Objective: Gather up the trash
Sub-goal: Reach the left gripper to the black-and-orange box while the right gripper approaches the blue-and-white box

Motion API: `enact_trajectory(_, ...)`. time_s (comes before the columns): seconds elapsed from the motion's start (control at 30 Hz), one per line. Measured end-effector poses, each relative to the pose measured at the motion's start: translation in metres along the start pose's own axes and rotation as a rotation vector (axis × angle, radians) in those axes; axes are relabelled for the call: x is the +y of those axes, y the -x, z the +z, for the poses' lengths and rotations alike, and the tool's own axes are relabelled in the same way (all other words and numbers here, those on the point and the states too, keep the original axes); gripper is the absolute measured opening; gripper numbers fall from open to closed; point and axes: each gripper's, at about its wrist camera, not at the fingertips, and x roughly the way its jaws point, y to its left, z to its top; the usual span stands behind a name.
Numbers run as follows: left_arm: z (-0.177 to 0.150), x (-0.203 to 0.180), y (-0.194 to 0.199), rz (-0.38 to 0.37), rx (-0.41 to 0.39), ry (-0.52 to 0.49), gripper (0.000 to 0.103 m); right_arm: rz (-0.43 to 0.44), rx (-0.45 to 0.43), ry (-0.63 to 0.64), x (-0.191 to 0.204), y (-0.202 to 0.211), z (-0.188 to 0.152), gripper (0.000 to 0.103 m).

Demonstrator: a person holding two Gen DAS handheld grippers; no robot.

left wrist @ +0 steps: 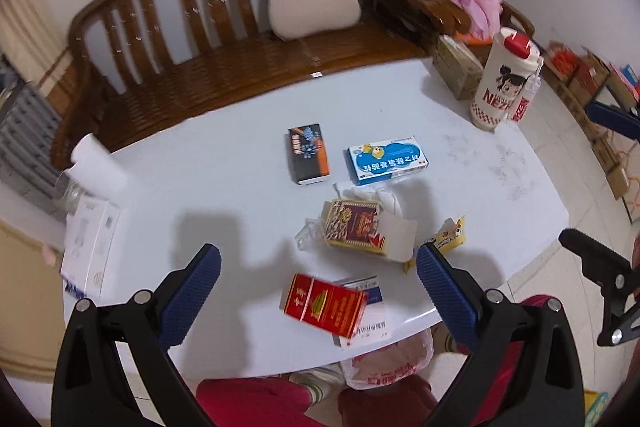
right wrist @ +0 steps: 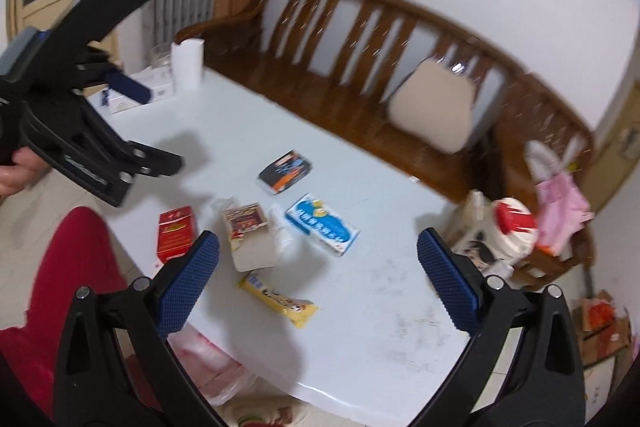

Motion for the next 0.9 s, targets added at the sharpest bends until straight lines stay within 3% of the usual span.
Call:
enact_trajectory(0.07,0.015,0.001,-0.014,-0.016,0.055,0.001,0.096,0.034,0.032,0.033,-0.005,-0.012,0.01,0.097)
enact_trajectory(0.23,0.045,0.0,-0.044,0.024,0.106,-0.022,0.096,0.073,0.102,0.161,-0.008,-0.04,0.026,0.097)
enact_trajectory(0.37,0.065,0.003,-0.07,0.014,0.155,-0.028,0.096,0.12,0.151,0.243,-0.014,-0.066,0.037,0.097)
enact_trajectory(0.63,0.096,0.018,-0.134,-0.009,0.265,0.01,0.096,0.232,0.23,0.271,-0.044,-0.117,0.044,0.097)
enact_trajectory(0.9,0.111,0.028,-0.196,-0.024,0.346,0.044,0.096,0.312,0.327,0.316,-0.042,-0.176,0.036,0.097)
